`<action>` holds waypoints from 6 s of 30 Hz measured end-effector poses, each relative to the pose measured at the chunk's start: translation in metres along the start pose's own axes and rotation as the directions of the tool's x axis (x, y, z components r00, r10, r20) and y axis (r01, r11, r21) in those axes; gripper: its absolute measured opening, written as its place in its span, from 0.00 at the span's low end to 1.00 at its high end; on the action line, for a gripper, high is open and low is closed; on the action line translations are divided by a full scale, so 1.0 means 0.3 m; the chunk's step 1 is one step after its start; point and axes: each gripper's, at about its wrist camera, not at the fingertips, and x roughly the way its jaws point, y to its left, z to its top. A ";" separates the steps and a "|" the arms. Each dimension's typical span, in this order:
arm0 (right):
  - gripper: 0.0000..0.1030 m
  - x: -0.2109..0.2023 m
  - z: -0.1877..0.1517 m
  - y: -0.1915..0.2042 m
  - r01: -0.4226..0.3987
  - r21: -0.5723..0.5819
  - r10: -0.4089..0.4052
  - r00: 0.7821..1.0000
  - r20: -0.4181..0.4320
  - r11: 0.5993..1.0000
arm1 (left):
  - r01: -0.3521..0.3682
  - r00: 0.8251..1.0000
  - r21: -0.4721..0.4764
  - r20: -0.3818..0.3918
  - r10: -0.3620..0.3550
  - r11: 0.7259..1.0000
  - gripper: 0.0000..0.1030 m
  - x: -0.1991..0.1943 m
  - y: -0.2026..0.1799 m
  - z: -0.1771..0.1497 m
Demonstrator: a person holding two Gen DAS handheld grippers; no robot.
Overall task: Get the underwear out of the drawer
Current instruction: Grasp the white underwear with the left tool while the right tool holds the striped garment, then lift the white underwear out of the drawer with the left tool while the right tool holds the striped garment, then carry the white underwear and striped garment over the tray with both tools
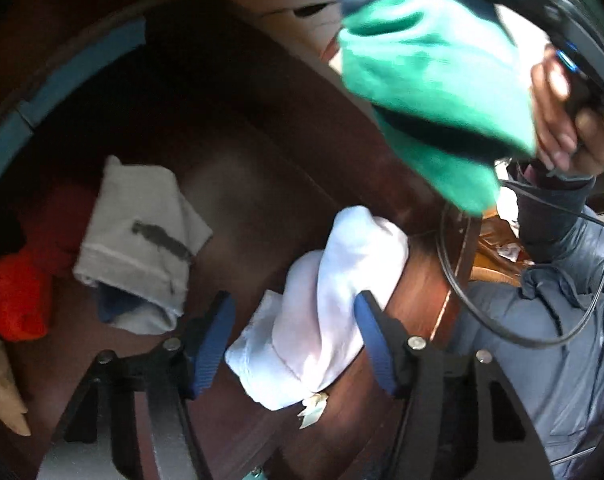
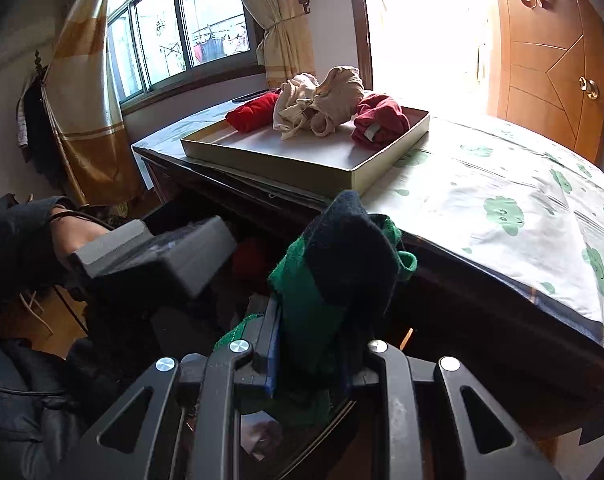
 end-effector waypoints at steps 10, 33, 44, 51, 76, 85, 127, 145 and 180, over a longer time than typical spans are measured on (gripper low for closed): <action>0.24 0.015 -0.028 -0.014 -0.021 0.041 0.021 1.000 0.006 0.999 | 0.075 0.996 -0.062 -0.040 -0.078 0.995 0.46 0.044 0.048 0.038; 0.24 0.056 -0.016 0.038 -0.084 0.092 0.080 0.995 0.053 0.992 | -0.098 0.928 -0.256 0.326 0.181 0.962 0.07 -0.187 0.103 -0.215; 0.24 0.100 -0.014 0.073 -0.101 0.080 0.099 0.995 0.026 0.992 | -0.178 0.937 -0.277 0.247 0.249 0.944 0.30 -0.145 0.146 -0.206; 0.24 0.104 -0.024 0.067 -0.102 0.087 0.100 0.995 0.027 0.991 | -0.139 0.976 -0.234 0.131 0.173 0.962 0.46 -0.083 0.168 -0.108; 0.24 0.114 -0.058 0.062 -0.127 0.120 0.121 0.991 0.052 0.985 | -0.156 0.949 -0.221 0.237 0.208 0.963 0.20 -0.052 0.119 -0.044; 0.24 0.097 -0.050 0.085 -0.127 0.114 0.117 0.988 0.097 0.985 | -0.102 0.832 -0.315 0.493 0.255 0.944 0.20 -0.163 0.099 -0.158; 0.24 0.037 0.013 0.176 -0.078 0.012 0.073 0.966 0.248 0.997 | -0.328 0.397 -0.582 0.630 0.668 0.744 0.20 -0.429 0.001 -0.423; 0.24 0.022 0.081 0.195 -0.061 -0.041 0.070 0.960 0.270 0.997 | -0.355 0.336 -0.618 0.617 0.712 0.702 0.20 -0.497 0.001 -0.441; 0.24 0.080 0.486 0.048 0.082 -0.084 -0.054 0.956 0.288 0.993 | -0.396 0.311 -0.590 0.635 0.707 0.704 0.20 -0.829 0.120 -0.127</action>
